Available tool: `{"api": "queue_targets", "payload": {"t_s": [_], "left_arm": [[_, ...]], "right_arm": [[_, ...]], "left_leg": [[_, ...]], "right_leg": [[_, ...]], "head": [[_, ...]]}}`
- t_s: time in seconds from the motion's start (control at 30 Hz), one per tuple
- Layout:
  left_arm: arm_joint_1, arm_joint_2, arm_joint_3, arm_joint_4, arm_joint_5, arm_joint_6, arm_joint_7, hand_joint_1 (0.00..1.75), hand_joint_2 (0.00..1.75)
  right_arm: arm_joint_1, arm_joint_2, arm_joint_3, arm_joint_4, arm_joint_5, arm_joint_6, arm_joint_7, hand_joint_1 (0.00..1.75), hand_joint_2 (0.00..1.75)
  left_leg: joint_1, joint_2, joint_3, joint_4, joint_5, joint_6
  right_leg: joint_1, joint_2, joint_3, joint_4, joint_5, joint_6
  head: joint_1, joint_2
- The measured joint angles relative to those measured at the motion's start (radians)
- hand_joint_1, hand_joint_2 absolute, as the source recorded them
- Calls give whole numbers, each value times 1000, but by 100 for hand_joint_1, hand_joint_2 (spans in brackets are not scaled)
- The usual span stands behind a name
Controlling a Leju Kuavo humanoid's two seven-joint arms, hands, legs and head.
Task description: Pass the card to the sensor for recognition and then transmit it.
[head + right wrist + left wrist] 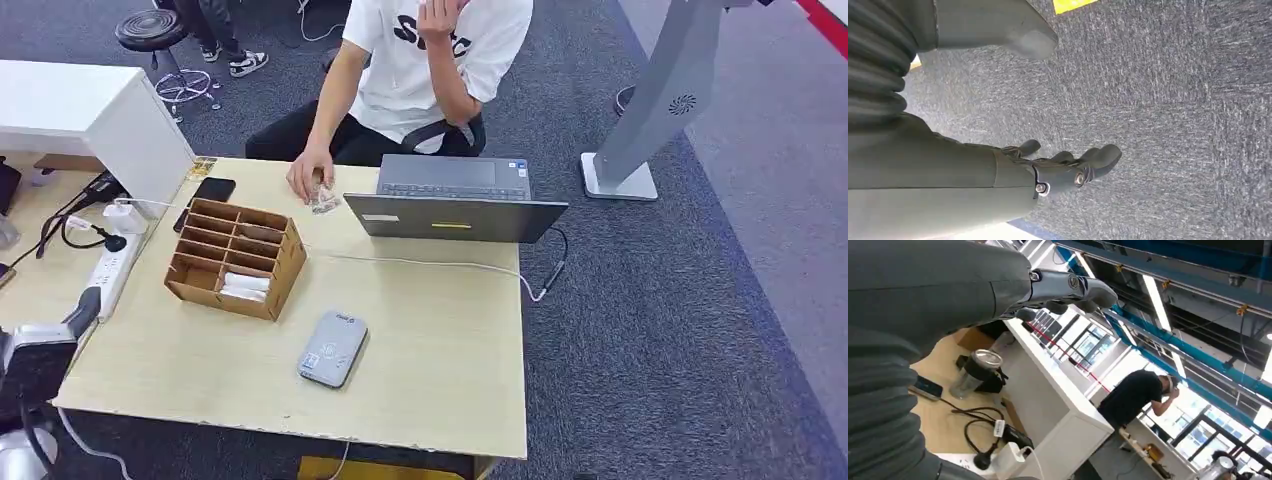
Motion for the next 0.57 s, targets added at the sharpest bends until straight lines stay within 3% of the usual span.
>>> {"api": "queue_targets", "payload": {"t_s": [0.13,0.37,0.57], "left_arm": [[59,-5,43,-43,15,5,-10,0,175],[193,-41,148,-130,114,15,-78,0,175],[282,-92,256,-175,218,1,-110,0,175]], "right_arm": [[0,0,-13,-2,0,-1,-2,0,175],[2,0,-36,-3,0,-11,-8,0,175],[3,0,-45,-5,17,-19,2,0,175]], "left_leg": [[0,-1,-1,0,0,0],[0,-2,0,0,-1,0],[0,-1,0,-1,-1,-1]], "right_leg": [[0,-1,1,0,0,0],[0,-3,1,0,0,0],[0,-2,1,0,-1,0]], "head": [[0,0],[-1,0],[-1,0]]}}
